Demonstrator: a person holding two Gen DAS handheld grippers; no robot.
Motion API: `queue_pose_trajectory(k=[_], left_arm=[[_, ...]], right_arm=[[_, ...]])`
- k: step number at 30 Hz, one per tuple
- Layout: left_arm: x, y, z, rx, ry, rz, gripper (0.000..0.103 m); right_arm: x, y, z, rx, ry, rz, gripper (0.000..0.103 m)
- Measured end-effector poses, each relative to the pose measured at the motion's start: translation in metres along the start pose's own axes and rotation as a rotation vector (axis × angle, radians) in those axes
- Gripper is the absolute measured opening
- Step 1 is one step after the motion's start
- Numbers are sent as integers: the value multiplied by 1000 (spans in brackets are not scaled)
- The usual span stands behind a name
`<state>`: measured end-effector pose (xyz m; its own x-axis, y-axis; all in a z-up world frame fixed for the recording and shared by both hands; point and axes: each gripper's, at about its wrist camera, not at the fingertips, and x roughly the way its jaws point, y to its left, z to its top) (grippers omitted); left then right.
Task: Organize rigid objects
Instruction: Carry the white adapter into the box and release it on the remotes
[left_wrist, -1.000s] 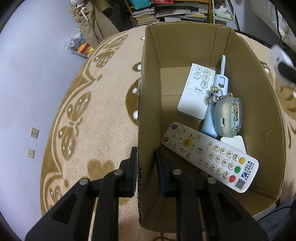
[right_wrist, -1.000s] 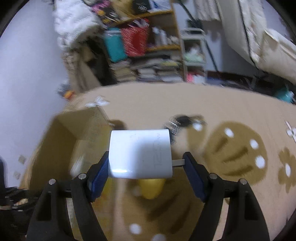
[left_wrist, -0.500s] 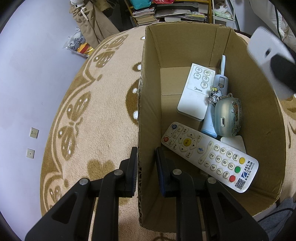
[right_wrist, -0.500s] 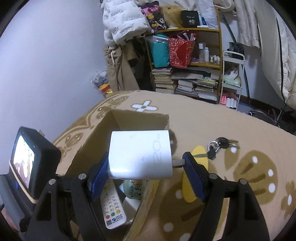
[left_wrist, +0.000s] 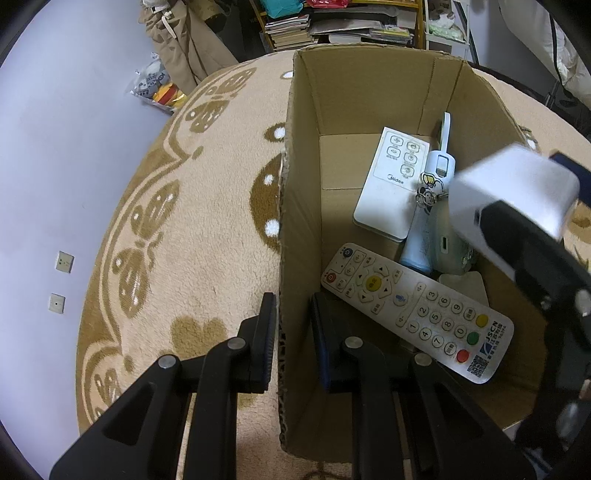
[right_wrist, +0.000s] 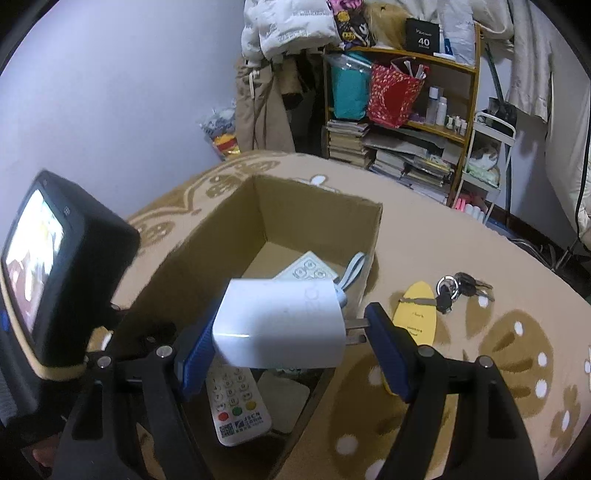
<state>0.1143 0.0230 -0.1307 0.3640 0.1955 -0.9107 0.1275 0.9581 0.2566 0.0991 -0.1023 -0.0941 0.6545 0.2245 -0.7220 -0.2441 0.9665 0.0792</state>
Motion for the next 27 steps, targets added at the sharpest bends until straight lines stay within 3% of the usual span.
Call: queue_pose_trajectory(k=[22,27], left_arm=[[1,-1,1,0,4,1,20],[1,-2,1,2,5,2,20]], right_arm=[[-6,3,3,-1,-16,-14,84],[-10,-15,5,51,-34,-45,92]])
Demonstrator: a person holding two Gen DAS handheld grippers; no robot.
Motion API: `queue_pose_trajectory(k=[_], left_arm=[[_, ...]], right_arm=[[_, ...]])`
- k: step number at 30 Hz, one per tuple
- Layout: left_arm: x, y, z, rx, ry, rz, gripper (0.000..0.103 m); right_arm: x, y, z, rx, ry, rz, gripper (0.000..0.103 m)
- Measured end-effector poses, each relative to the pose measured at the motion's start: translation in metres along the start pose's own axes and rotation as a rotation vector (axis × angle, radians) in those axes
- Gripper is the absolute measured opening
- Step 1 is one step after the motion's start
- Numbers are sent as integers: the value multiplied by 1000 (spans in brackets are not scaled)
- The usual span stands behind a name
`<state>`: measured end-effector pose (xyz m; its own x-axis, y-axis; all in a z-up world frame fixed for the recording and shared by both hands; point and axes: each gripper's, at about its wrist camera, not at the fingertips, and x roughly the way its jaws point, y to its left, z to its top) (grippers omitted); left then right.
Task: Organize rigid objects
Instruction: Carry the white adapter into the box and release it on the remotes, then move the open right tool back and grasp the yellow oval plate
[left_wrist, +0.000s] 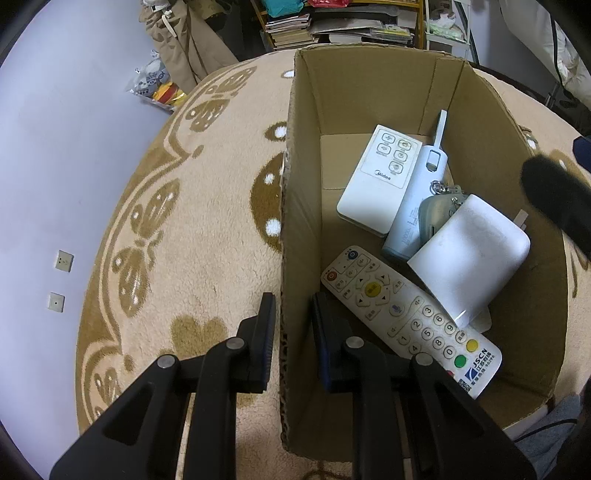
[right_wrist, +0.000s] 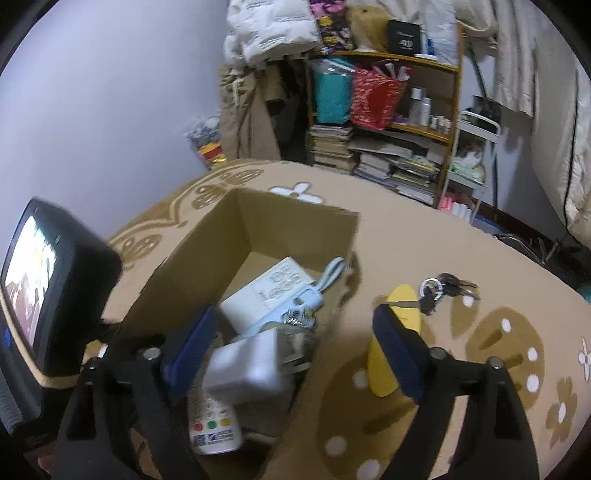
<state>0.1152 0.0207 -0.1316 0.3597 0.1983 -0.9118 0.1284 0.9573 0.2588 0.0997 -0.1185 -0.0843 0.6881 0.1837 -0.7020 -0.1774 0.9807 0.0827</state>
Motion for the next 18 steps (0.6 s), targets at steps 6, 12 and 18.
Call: queue_pose_trajectory(k=[6,12,18], left_arm=[[0,0,0,1,-1,1,20],[-1,0,0,2,-1,3,20],[-1,0,0,1,1,2,20]], right_arm=[[2,-25,0,61,-5,-63,93],[13,-59,-8,161,22,-124,93],[34,-80,-21,205,75,-162,93]])
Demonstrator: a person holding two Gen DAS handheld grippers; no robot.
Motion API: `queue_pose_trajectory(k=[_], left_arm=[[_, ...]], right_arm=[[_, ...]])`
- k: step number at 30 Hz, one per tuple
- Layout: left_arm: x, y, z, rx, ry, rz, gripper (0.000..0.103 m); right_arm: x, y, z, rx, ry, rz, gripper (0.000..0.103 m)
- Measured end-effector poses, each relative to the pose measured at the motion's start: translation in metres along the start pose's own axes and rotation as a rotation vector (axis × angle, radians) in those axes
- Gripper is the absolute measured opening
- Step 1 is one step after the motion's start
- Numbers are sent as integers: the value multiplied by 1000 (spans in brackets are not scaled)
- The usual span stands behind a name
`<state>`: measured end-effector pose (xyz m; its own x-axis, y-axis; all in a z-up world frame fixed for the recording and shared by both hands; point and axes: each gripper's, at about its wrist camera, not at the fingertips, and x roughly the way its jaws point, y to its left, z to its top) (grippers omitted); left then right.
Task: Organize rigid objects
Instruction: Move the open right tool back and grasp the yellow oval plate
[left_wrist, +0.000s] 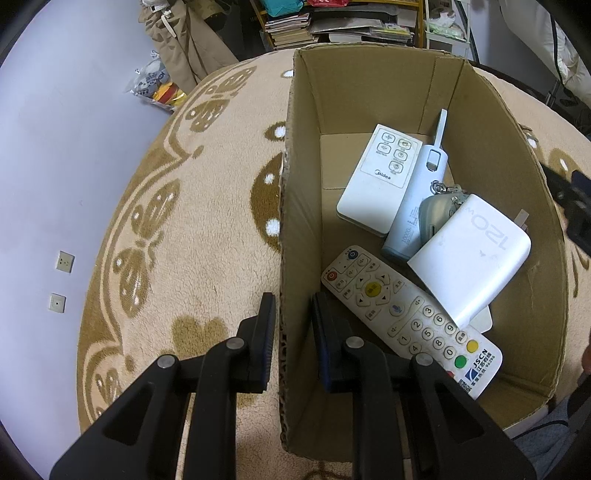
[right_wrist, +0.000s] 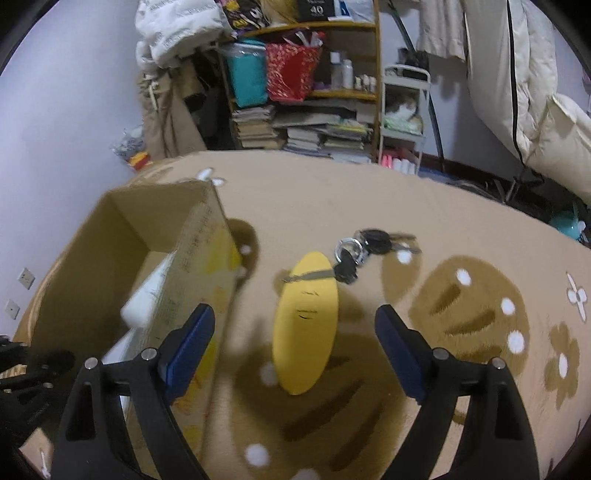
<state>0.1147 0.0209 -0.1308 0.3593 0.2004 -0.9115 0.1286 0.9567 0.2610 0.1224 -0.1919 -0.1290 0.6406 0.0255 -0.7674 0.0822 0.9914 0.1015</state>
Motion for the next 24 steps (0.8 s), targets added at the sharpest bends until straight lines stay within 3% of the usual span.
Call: queue_pose_trajectory(k=[6,24], left_arm=[[0,0,0,1,-1,1,20],[-1,0,1,3,0,3,20]], right_arm=[[15,-12,-2,82,33,55,93],[48,-14,-7,74,94,19,93]])
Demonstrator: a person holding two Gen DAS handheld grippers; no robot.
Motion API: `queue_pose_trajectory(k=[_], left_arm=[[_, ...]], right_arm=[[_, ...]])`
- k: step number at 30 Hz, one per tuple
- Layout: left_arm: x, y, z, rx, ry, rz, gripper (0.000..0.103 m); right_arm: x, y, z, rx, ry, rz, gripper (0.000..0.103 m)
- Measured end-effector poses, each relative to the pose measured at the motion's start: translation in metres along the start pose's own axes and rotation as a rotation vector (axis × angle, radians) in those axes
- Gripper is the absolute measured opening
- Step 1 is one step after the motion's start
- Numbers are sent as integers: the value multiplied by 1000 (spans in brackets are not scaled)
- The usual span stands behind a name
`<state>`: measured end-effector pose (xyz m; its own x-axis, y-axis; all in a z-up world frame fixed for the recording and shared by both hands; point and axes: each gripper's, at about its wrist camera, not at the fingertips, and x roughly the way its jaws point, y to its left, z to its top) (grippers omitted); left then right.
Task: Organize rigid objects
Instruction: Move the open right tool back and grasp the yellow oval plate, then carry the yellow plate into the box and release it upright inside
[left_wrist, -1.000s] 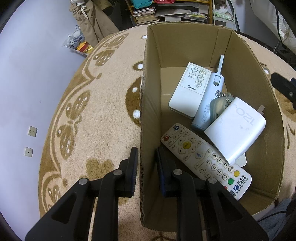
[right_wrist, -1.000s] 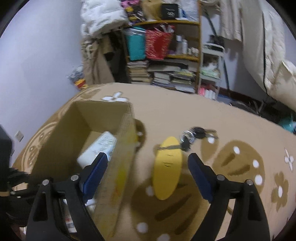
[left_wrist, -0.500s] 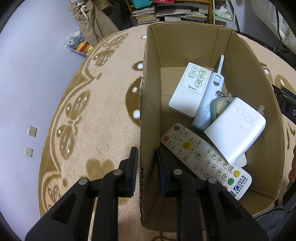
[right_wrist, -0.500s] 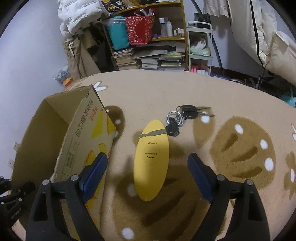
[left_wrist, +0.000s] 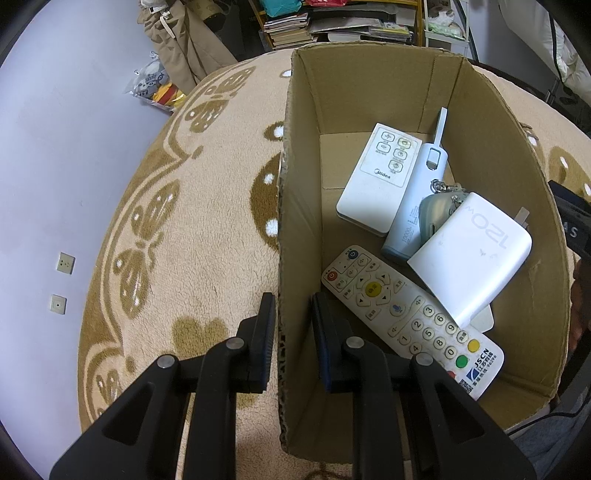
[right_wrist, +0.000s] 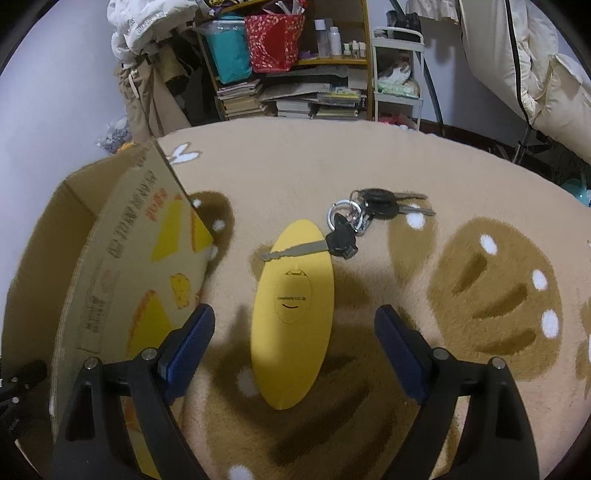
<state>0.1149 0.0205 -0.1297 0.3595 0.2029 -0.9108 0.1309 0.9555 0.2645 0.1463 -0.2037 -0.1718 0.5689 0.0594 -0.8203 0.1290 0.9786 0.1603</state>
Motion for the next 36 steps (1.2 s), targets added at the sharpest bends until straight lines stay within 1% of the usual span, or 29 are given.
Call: queue_pose_trajectory(k=[6,9,10,11,12,14,18,25,26,27,29,33,34,36], left_arm=[[1,1,2,-4,11,-6,20],[2,1,2,-5,12,-9,20],[3,1,2,-5,12,-9,20],[4,1,1,-5,13,-9,20],[4,1,1,-4,14,-9,20],[5,1,1,-3,14,-7,20],[6,1,1,-1,15,-6,20],[7,1,1,1,16,-4,20],[7,1,1,1,15,-4,20],[8,2,0,0,16,-5,20],[8,1,1,-2,18,-7,20],[7,3,1,-6,18,-12,20],[7,3,1,-7,19,-13,20],[7,3,1,-8,20,-13,20]], right_arm=[[23,-9,-4,32,51,29,93],[30,-8,-3,26,51,21,92],[31,-7,-2,23,49,17,91],[32,-7,-1,19,49,2,84],[33,-7,0,16,49,-16,78],[35,-8,3,10,55,-37,75],[36,-8,5,1,62,-42,75],[44,1,3,-55,70,-85,74],[43,1,3,-58,68,-85,70],[43,1,2,-67,61,-84,60],[38,2,-1,-80,45,-95,59],[29,-4,-3,-37,58,-59,59],[26,-6,-4,-16,62,-44,59],[16,-17,-6,65,74,11,59]])
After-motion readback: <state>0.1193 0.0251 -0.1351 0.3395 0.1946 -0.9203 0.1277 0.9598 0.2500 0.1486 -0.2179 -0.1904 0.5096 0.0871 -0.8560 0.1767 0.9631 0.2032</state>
